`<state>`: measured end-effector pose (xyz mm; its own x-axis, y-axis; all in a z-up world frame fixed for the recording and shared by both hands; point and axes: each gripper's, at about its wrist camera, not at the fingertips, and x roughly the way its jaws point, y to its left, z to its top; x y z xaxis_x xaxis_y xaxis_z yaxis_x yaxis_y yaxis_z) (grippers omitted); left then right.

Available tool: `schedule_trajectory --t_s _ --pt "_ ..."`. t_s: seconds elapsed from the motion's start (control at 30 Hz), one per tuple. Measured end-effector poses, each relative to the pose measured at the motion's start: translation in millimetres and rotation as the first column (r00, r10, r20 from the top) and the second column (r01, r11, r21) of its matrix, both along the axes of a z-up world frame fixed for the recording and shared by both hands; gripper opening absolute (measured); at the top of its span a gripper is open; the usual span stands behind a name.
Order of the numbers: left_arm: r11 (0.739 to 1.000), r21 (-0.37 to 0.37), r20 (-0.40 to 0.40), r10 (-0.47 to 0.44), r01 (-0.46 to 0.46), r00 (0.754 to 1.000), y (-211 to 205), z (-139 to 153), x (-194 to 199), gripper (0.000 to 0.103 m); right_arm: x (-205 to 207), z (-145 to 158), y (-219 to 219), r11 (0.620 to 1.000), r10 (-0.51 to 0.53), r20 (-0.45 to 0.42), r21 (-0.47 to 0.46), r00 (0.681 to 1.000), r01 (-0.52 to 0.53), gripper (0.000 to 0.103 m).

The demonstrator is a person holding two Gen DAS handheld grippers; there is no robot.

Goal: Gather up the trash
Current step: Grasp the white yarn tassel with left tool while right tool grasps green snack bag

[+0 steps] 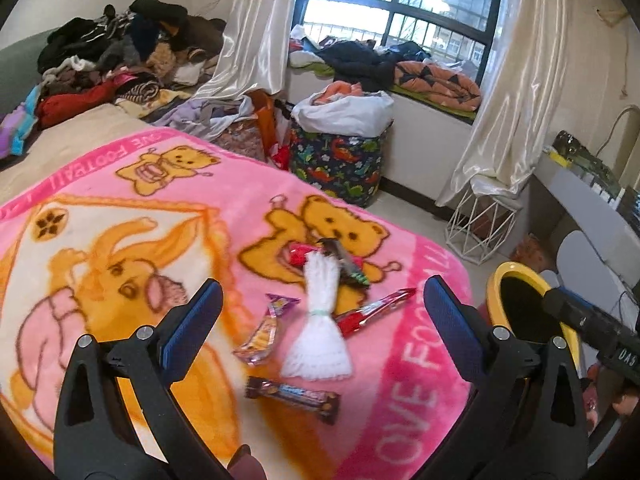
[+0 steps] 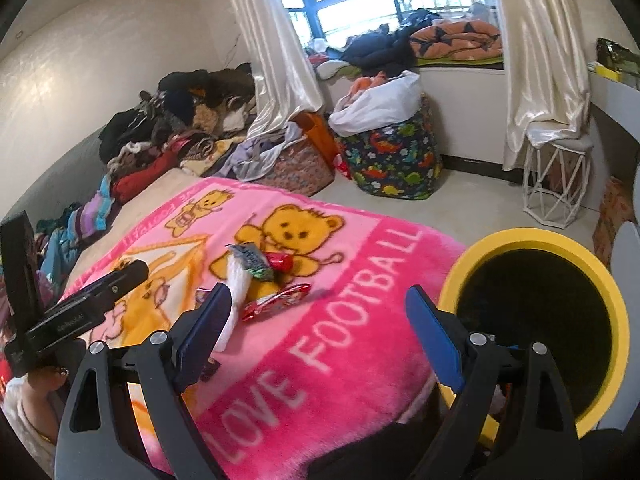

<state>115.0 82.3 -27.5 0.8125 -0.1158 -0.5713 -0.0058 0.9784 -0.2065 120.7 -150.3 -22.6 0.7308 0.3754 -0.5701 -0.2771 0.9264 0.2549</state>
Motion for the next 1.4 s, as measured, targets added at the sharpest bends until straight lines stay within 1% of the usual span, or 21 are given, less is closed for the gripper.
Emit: schedule_trajectory --t_s 0.07,0.1,0.13,0.17,0.2,0.27,0.37,0.47,0.57,0.7,0.97,1.03,1.1,1.13,1.17,1.2,1.23,1.27,1.3,1.37,1.4 --pt "1.0 0.005 -0.018 -0.01 0.01 1.0 4 -3 1 0.082 5 0 6 1.0 0.019 0.004 -0.005 1.0 -0.019 0.086" --pt "1.0 0.004 -0.029 -0.013 0.014 0.999 6 -5 2 0.079 8 -1 9 1.0 0.027 0.004 -0.007 1.0 -0.027 0.085" --pt "1.0 -0.004 -0.04 -0.025 0.024 0.999 7 -7 2 0.072 11 -2 11 0.999 0.031 0.0 -0.01 1.0 -0.031 0.084" --pt "0.999 -0.011 -0.05 -0.036 0.035 0.998 7 -9 2 0.065 16 -2 14 0.999 0.038 -0.009 -0.013 0.999 -0.038 0.08" --pt "0.999 -0.017 -0.063 -0.045 0.044 0.997 7 -11 2 0.063 21 -3 17 0.999 0.045 -0.017 -0.017 0.999 -0.045 0.078" --pt "0.997 -0.035 -0.088 -0.072 0.069 0.994 5 -18 3 0.055 30 -3 24 0.997 0.066 -0.021 -0.03 0.998 -0.067 0.077" --pt "0.993 -0.049 -0.129 -0.113 0.108 0.985 -3 -30 6 0.048 45 -6 37 0.992 0.113 -0.021 -0.058 0.993 -0.114 0.073" --pt "0.99 -0.044 -0.18 -0.137 0.131 0.974 -11 -47 12 0.044 63 -15 52 0.983 0.172 -0.056 -0.057 0.984 -0.175 0.071" --pt "0.988 -0.047 -0.213 -0.153 0.147 0.965 -15 -60 18 0.044 78 -27 69 0.968 0.222 -0.079 -0.098 0.972 -0.229 0.069" --pt "0.985 -0.052 -0.248 -0.172 0.165 0.953 -20 -73 25 0.044 92 -41 83 0.95 0.277 -0.117 -0.118 0.954 -0.29 0.064" --pt "0.987 -0.028 -0.3 -0.16 0.159 0.94 -19 -91 36 0.044 115 -70 113 0.92 0.313 -0.193 -0.179 0.93 -0.347 0.061" --pt "0.987 -0.029 -0.305 -0.159 0.158 0.939 -18 -95 37 0.044 120 -76 118 0.916 0.308 -0.208 -0.2 0.929 -0.348 0.057" --pt "0.987 -0.03 -0.309 -0.157 0.155 0.938 -18 -97 39 0.044 126 -85 124 0.91 0.31 -0.225 -0.211 0.924 -0.356 0.049" --pt "0.988 -0.03 -0.309 -0.156 0.154 0.938 -17 -98 39 0.043 129 -87 126 0.91 0.31 -0.23 -0.211 0.923 -0.358 0.048" --pt "0.988 -0.03 -0.309 -0.155 0.153 0.938 -17 -99 40 0.04 131 -90 128 0.91 0.308 -0.233 -0.212 0.922 -0.357 0.042" --pt "0.988 -0.03 -0.309 -0.153 0.152 0.939 -17 -99 40 0.039 134 -92 130 0.911 0.306 -0.234 -0.21 0.923 -0.355 0.033" --pt "0.988 -0.03 -0.311 -0.151 0.149 0.938 -16 -100 40 0.038 135 -94 131 0.913 0.306 -0.235 -0.202 0.923 -0.354 0.03" --pt "0.989 -0.032 -0.313 -0.15 0.147 0.938 -16 -100 41 0.036 136 -95 131 0.915 0.312 -0.233 -0.187 0.921 -0.358 0.023" --pt "0.989 -0.032 -0.313 -0.15 0.147 0.938 -16 -101 41 0.035 136 -94 132 0.915 0.32 -0.226 -0.179 0.92 -0.362 0.012" --pt "0.989 -0.024 -0.313 -0.148 0.148 0.938 -16 -100 41 0.029 135 -93 131 0.917 0.328 -0.214 -0.161 0.92 -0.365 0.005" --pt "0.989 -0.025 -0.313 -0.145 0.145 0.938 -15 -101 41 0.027 134 -92 128 0.922 0.33 -0.211 -0.138 0.92 -0.362 0.005"
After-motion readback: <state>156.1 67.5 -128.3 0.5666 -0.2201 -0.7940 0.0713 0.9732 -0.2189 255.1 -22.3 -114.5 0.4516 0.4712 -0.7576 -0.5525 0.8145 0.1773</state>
